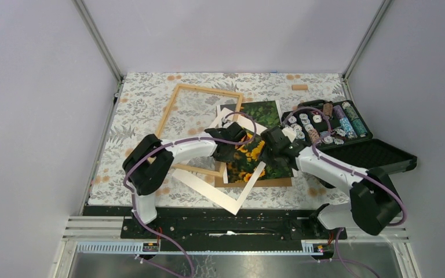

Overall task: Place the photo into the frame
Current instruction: Move the photo frame to the center of the board.

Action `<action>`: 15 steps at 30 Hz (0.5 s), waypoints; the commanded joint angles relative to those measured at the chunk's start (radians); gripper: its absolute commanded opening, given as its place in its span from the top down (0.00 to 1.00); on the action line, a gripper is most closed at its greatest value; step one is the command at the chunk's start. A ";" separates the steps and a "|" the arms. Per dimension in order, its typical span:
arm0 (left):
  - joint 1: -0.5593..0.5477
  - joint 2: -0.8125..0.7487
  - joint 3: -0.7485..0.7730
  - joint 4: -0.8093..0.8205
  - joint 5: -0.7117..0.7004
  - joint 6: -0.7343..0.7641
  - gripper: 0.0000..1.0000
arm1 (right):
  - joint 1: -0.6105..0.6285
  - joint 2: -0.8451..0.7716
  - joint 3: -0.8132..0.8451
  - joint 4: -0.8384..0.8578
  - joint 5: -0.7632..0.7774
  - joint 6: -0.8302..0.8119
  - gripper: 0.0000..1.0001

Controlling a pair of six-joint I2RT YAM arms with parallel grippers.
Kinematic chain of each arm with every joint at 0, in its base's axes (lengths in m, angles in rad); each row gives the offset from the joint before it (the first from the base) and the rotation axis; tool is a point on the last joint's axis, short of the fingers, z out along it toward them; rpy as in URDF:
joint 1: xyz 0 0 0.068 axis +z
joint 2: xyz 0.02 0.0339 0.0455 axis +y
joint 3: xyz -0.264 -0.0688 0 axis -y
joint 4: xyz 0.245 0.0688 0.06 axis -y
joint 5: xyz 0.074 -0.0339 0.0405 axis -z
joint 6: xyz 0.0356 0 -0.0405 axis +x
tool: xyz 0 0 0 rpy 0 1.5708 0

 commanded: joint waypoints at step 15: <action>0.225 -0.321 -0.169 -0.014 0.028 0.092 1.00 | -0.170 0.464 0.386 -0.198 -0.031 -0.143 0.28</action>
